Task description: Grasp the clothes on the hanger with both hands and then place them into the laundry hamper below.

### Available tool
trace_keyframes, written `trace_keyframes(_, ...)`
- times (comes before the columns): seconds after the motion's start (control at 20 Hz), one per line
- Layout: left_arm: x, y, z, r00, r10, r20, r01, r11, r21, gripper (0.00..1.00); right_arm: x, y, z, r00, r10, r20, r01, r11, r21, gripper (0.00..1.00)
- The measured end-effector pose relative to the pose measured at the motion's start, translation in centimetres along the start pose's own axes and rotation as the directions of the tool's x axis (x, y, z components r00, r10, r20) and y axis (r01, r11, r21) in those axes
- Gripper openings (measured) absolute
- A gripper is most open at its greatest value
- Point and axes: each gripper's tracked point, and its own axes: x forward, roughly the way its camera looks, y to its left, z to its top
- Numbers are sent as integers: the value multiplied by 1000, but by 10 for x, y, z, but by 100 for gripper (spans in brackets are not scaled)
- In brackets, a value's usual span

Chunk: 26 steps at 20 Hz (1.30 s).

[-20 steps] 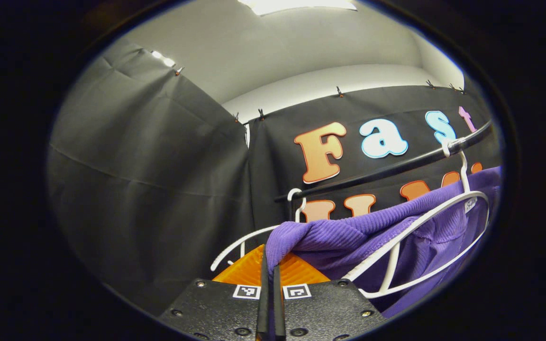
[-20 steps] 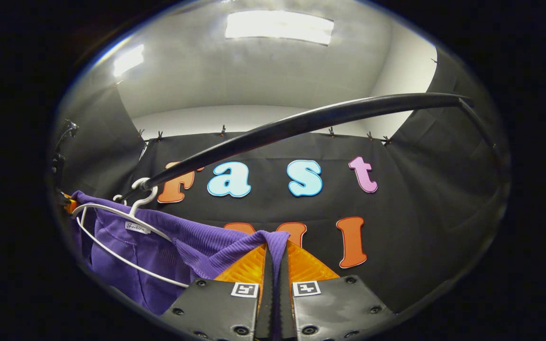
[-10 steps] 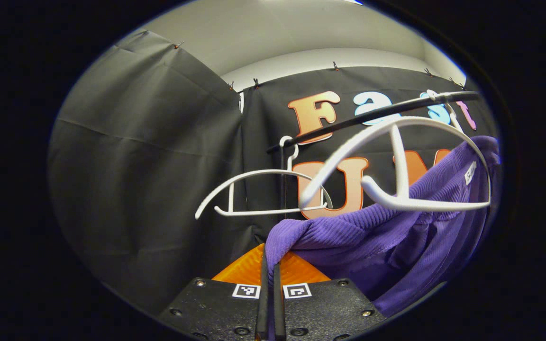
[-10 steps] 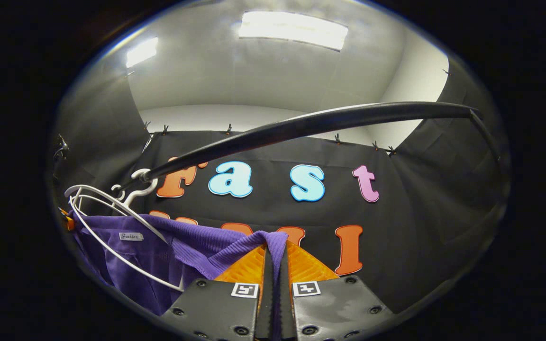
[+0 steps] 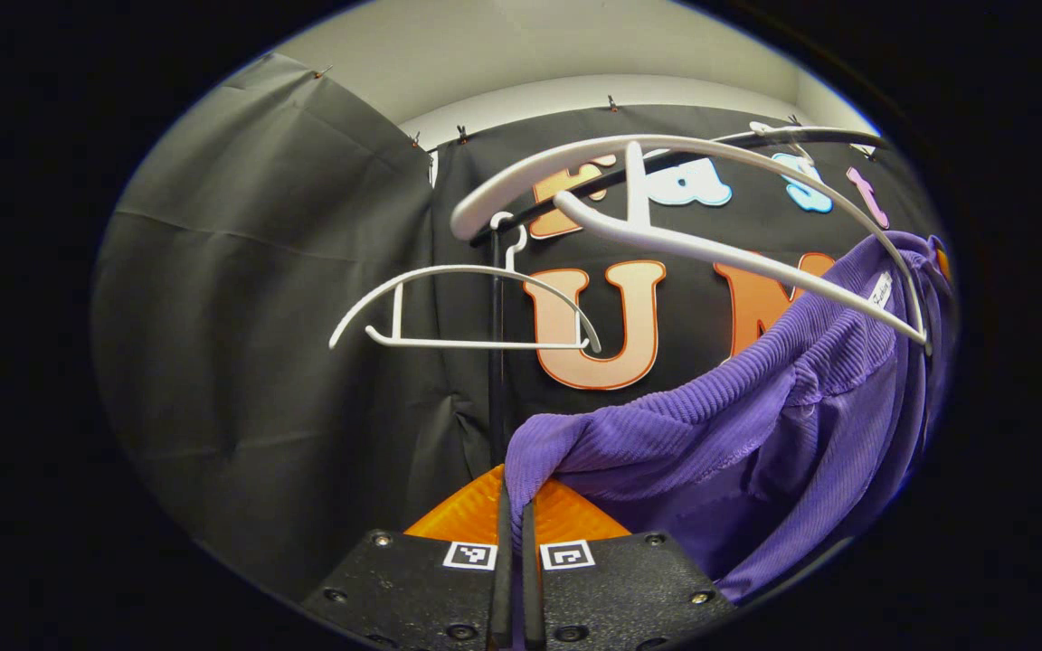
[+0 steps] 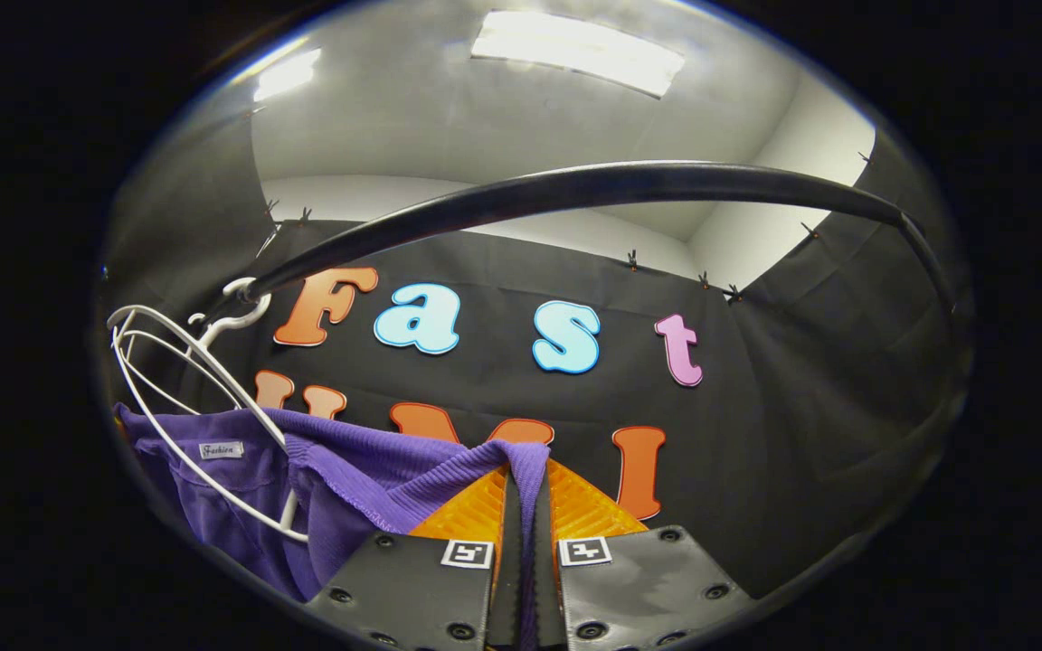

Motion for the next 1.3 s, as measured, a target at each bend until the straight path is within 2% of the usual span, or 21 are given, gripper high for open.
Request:
trace_keyframes(0.25, -7, -15, -22, 999, -25, -39, 24, 1000, -5, 4, -2, -14, -49, 992, -28, -127, 18, 997, -78, 13)
trace_keyframes(0.45, -11, -23, -34, 997, -48, -63, 48, 999, -7, 4, -17, -25, -67, 985, -44, -166, 16, 986, -168, 13)
trace_keyframes(0.55, -15, -24, -40, 995, -56, -80, 55, 998, -21, 4, -30, -26, -77, 975, -36, -219, 1, 988, -156, 13)
trace_keyframes(0.7, -28, -29, -41, 992, -68, -103, 63, 997, -54, 4, -52, -15, -71, 975, 6, -224, -35, 992, -122, 13)
trace_keyframes(0.9, -41, -46, -36, 988, -117, -101, 104, 986, -130, 5, -81, 2, -59, 971, 85, -222, -113, 987, -114, 13)
trace_keyframes(1.15, -65, -89, -17, 971, -231, -57, 221, 965, -140, 4, -107, 34, -58, 945, 184, -271, -186, 982, 17, 13)
trace_keyframes(1.25, -76, -115, -9, 954, -297, -38, 289, 946, -146, 2, -116, 45, -68, 930, 217, -297, -219, 975, 25, 13)
trace_keyframes(1.3, -82, -128, -6, 943, -332, -27, 324, 934, -149, 5, -120, 52, -71, 919, 239, -315, -240, 970, 36, 13)
